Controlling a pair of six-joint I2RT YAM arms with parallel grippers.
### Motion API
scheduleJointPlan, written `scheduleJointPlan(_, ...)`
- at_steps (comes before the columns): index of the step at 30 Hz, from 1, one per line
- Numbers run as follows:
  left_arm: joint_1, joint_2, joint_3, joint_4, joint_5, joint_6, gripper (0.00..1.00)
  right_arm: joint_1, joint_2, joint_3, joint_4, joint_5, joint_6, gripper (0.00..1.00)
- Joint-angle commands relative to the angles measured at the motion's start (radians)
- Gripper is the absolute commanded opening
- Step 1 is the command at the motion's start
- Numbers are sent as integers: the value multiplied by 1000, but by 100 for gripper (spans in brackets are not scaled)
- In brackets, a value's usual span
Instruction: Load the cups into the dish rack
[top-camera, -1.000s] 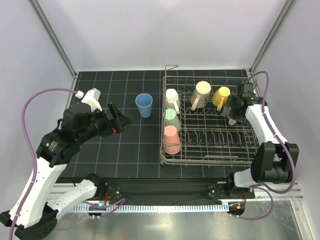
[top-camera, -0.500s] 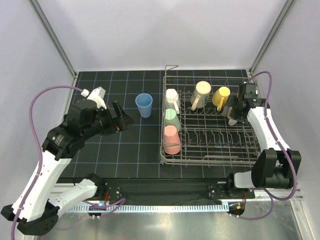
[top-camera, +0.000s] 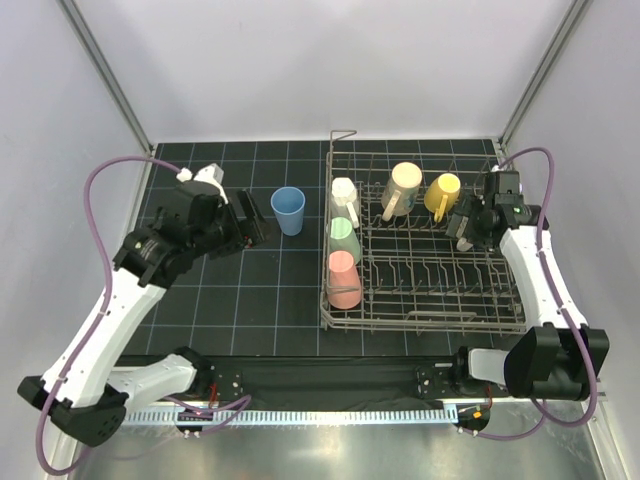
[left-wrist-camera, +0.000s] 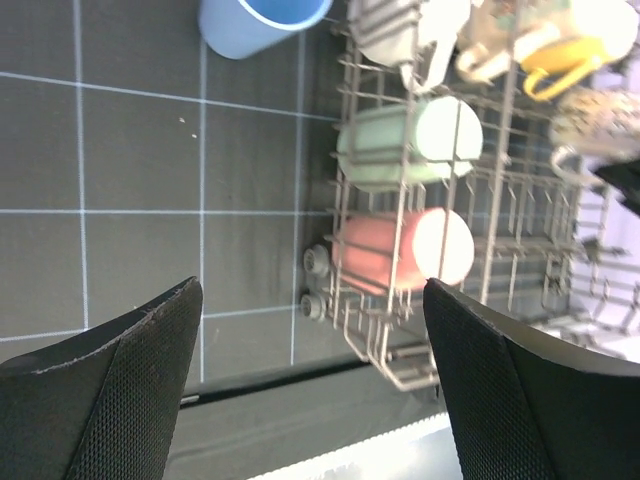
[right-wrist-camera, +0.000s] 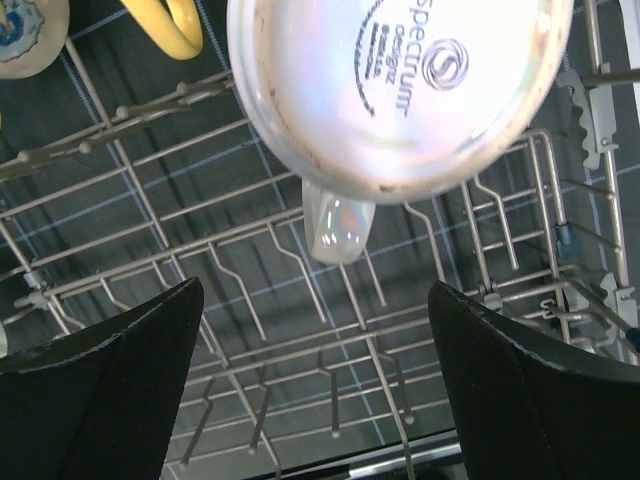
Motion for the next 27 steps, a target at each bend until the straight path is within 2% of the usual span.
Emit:
scheduleJointPlan(1,-3,42,47,56,-91,-42,88,3,-64,37,-48,-23,-7,93)
scheduleJointPlan(11,31,295,151,48,-181,-170,88,4,-150,101,-155,-49,-36,93)
scheduleJointPlan(14,60,384,197,7,-226,-236,84,4,-200,115,-172,-116,-25,93)
scheduleJointPlan(17,79,479,257,-2,-241,-231,81,4,-268,112,-177,-223,-2,93)
scheduleJointPlan(27,91,735,378,-7,-218,-236,73,4,-377,88,-243,-265,21,93)
